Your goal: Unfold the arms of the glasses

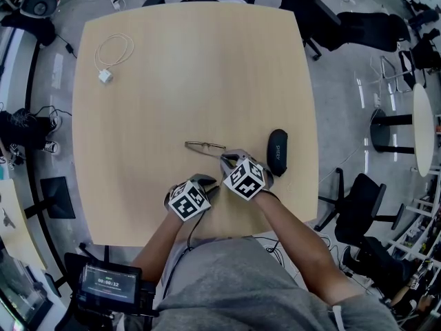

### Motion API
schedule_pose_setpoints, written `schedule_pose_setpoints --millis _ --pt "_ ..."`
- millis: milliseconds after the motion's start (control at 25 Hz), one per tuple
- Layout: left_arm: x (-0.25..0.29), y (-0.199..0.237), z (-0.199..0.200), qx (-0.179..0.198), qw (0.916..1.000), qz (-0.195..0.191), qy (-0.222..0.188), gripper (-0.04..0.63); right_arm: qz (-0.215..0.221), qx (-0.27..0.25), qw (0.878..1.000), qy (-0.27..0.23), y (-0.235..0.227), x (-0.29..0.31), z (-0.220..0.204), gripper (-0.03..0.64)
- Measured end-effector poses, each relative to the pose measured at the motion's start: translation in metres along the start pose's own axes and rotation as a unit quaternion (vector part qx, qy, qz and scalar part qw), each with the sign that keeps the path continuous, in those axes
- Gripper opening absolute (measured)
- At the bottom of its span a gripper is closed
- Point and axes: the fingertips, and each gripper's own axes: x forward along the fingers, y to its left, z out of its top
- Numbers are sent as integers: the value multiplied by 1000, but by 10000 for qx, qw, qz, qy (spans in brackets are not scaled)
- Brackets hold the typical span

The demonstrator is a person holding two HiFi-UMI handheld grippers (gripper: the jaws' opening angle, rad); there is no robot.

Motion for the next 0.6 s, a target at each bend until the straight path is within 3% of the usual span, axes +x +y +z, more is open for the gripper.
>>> schedule_pose_setpoints --millis 280,600 --pt "-22 20 18 109 9987 352 -338 49 27 -302 9995 83 9 -1 0 26" --pt "-40 70 43 652 9926 855 -562 49 75 -327 9994 96 12 1 -2 26"
